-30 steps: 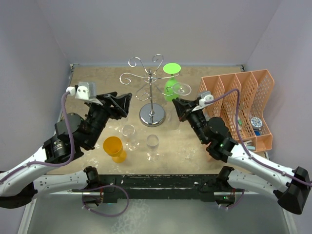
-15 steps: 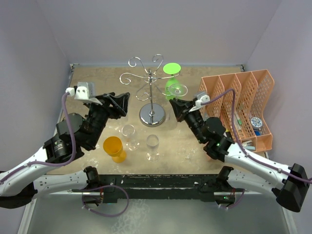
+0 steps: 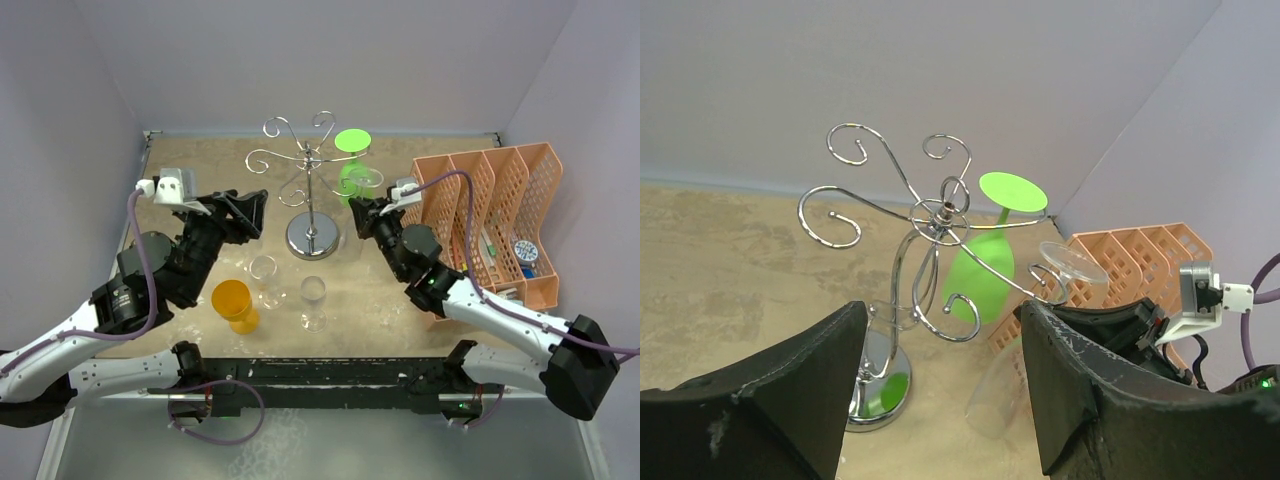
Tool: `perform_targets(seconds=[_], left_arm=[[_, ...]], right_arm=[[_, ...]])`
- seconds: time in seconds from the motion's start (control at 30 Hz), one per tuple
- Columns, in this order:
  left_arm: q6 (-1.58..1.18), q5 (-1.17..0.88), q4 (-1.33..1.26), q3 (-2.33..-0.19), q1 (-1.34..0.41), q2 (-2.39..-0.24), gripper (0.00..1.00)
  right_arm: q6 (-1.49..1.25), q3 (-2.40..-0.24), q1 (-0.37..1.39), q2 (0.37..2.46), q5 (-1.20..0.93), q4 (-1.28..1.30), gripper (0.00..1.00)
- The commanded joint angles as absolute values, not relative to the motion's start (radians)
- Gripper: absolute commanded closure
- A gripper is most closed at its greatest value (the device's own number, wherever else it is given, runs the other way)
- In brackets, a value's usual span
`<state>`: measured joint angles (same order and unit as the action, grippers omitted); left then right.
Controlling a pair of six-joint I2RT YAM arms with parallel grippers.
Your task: Place the wine glass upside down on the wine glass rack
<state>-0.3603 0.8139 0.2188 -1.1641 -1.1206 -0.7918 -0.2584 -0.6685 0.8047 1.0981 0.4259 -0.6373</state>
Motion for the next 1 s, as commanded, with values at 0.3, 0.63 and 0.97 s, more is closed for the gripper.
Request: perform_targets(seconds=[0.3, 0.63, 0.97], left_arm=[[-0.425, 0.807, 0.232, -1.209, -1.125, -0.769, 0.4], [-0.435, 0.791, 0.247, -1.212, -1.125, -0.767, 0.4], [-0.449, 0.784, 0.238, -1.205, -1.126, -0.755, 0.4]], right_arm=[[-0.289, -0.794, 0.807, 1.207, 0.338, -0.808, 1.0], [-0.24, -0.762, 0.807, 1.223, 0.271, -0.887, 1.0], [-0.18, -0.736, 0.805, 1.204, 0.186, -0.909, 1.0]])
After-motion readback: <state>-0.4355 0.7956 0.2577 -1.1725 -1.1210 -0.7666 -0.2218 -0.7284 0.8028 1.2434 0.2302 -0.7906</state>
